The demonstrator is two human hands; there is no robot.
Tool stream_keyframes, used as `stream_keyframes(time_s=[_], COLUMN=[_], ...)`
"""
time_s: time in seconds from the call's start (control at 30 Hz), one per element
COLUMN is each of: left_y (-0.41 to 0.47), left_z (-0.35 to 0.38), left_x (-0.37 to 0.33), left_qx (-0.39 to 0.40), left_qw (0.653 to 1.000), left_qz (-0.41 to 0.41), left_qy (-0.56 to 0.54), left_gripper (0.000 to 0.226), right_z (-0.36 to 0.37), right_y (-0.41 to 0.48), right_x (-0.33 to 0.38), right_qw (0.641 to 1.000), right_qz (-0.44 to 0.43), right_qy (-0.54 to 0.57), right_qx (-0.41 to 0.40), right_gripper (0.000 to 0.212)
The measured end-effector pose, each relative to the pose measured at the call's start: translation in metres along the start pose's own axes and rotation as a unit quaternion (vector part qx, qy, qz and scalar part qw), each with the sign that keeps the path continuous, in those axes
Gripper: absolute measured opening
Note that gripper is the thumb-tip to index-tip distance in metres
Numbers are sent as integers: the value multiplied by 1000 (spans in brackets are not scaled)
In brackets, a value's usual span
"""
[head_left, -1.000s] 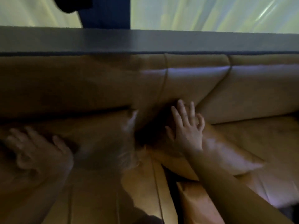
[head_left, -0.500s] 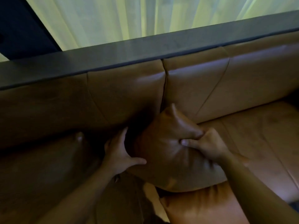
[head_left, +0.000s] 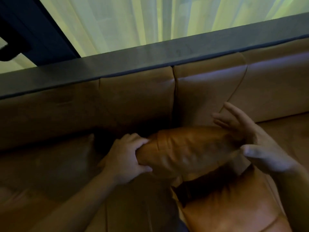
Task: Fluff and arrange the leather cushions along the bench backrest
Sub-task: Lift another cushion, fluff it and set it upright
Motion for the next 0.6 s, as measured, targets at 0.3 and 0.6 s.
stream_keyframes(time_s=[0.3,0.6], left_y=[-19,-71], left_z=[57,-19], left_x=[4,64], left_qx=[36,-267], left_qw=[993,946], left_qz=[-47,-97], left_qy=[103,-158], left_gripper=[99,96], right_z=[137,127], right_y=[81,118], right_x=[-86,-35], right_qw=[714,787], right_qz=[96,22], right_qy=[-681,-615], right_qx=[130,54], right_gripper=[153,79])
Point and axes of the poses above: each hand's wrist, its own y-axis towards the middle knuckle, its own z-axis out of the palm, x = y × z, the point moved 7 cm from there along y, towards the middle knuckle
